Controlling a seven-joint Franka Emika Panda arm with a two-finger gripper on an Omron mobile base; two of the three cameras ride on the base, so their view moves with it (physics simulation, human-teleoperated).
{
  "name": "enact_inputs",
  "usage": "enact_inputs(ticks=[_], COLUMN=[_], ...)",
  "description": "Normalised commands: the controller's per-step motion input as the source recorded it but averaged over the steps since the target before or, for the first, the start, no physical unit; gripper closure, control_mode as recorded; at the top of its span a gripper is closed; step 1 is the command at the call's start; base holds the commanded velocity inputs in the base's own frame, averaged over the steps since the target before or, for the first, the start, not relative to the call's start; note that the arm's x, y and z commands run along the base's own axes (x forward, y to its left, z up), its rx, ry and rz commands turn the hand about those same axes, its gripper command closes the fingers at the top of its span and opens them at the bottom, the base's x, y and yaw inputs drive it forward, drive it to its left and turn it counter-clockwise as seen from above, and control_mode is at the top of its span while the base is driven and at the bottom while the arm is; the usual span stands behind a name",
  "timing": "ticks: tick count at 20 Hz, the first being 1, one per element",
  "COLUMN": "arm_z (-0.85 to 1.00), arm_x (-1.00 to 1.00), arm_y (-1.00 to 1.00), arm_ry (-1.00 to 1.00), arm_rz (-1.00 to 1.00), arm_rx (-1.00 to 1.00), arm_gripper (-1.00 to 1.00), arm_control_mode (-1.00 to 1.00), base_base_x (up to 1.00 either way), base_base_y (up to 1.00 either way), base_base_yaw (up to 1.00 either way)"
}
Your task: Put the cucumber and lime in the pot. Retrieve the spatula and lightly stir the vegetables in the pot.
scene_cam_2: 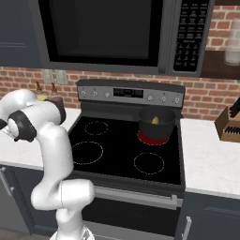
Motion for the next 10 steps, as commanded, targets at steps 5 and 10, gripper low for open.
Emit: enact_inputs(ticks=[5, 10], arm_z=[-0.26, -0.18], arm_x=[0.32, 0.06], arm_y=[-0.19, -0.01], arm_ry=[0.09, 0.08], arm_rz=[0.0, 0.0], arm_rx=[0.12, 0.13], arm_gripper=[-1.0, -1.0], arm_control_mode=[-1.0, -1.0], base_base_x=[0.0, 0.0], base_base_y=[0.0, 0.0], base_base_yaw=[0.0, 0.0])
